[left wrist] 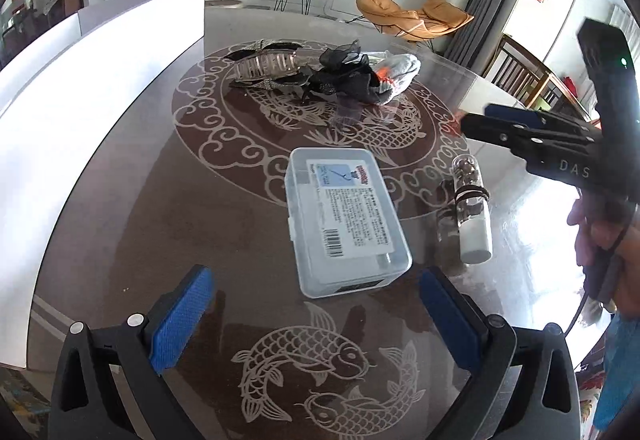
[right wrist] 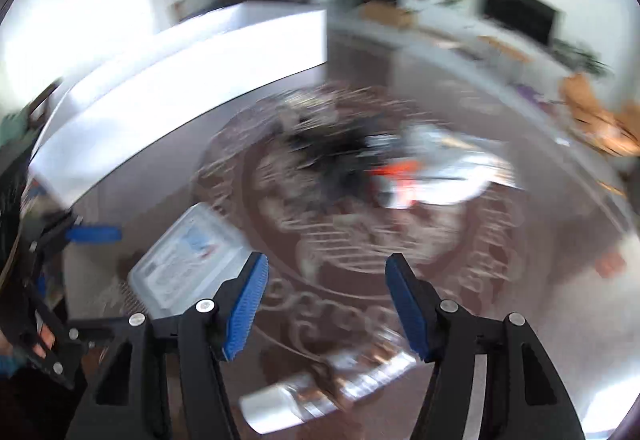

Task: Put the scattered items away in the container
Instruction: 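Grasp the clear plastic box with the left gripper and lift it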

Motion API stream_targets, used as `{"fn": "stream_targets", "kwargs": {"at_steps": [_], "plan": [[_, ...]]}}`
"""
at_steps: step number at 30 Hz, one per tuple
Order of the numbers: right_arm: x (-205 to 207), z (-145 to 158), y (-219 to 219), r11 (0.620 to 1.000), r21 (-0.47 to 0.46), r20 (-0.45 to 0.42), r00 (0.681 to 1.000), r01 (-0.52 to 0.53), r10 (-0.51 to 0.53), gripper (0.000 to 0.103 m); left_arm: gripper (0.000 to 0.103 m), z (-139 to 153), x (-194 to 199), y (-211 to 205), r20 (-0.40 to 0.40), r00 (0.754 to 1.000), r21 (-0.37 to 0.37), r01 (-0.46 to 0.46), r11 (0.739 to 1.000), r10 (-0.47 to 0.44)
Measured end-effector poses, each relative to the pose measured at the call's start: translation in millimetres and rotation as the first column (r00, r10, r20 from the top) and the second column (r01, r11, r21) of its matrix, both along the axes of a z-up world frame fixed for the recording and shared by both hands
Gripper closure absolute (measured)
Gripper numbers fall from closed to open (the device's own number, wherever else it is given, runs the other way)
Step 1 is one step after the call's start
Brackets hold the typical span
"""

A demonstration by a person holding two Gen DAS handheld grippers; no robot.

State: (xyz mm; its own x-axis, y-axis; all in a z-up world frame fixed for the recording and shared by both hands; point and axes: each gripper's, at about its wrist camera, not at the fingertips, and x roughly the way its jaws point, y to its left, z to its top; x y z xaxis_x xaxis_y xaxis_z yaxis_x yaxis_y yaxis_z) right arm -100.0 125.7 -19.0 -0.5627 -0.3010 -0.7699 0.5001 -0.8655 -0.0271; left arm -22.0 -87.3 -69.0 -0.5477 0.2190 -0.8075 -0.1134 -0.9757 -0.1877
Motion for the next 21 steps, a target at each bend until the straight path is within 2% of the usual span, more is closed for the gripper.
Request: {"fn": "stream_targets", "kwargs": {"at_steps": [1, 3, 5, 7, 10, 13, 15, 18, 21], "plan": [[5.8, -0.8, 17.0, 0.996, -0.017, -0.004, 0.996, 0.091, -0.091, 0.040, 0.000, 2.1, -2.9, 6.3, -0.009, 1.000, -0.019, 0.009, 1.000, -0.009], [24.1, -10.9, 52.9, 0.967, -0.103, 0.055, 0.972, 0.232, -0.228, 0.040, 0.000, 4.6, -9.5, 17.5, -0.024, 1.000, -0.069, 0.006, 0.998, -0.008], [39.0, -27.1, 76.6, 0.935, -0.150, 0.119, 0.945, 0.321, -0.305, 0.040, 0.000, 1.8, -17.0, 27.9, -0.028, 1.000, -0.132, -0.008, 0.991, 0.004], [53.9, -41.4, 90.8, 0.918, -0.131, 0.154, 0.922, 0.376, -0.355, 0.040, 0.000, -7.0, -27.4, 35.1, -0.001, 1.000, -0.183, -0.013, 0.983, 0.013], [68.2, -52.7, 99.9, 0.905, -0.091, 0.163, 0.903, 0.416, -0.399, 0.040, 0.000, -18.9, -36.5, 39.4, 0.035, 0.999, -0.233, -0.017, 0.972, 0.026], [75.1, -52.9, 101.8, 0.908, -0.051, 0.134, 0.904, 0.415, -0.406, 0.040, 0.000, -23.0, -38.2, 34.2, 0.045, 0.998, -0.215, -0.023, 0.976, 0.033], [78.7, -50.4, 100.5, 0.907, -0.057, 0.129, 0.904, 0.418, -0.408, 0.040, 0.000, -23.9, -38.2, 29.8, 0.047, 0.998, -0.195, -0.025, 0.980, 0.035], [81.9, -38.3, 92.5, 0.896, -0.130, 0.125, 0.904, 0.425, -0.410, 0.040, 0.000, -24.4, -37.1, 27.7, 0.018, 1.000, -0.194, -0.011, 0.981, 0.015], [75.4, -29.0, 80.7, 0.866, -0.306, 0.185, 0.917, 0.395, -0.353, 0.040, 0.000, -24.7, -37.2, 28.1, 0.010, 1.000, -0.194, -0.006, 0.981, 0.008]]}}
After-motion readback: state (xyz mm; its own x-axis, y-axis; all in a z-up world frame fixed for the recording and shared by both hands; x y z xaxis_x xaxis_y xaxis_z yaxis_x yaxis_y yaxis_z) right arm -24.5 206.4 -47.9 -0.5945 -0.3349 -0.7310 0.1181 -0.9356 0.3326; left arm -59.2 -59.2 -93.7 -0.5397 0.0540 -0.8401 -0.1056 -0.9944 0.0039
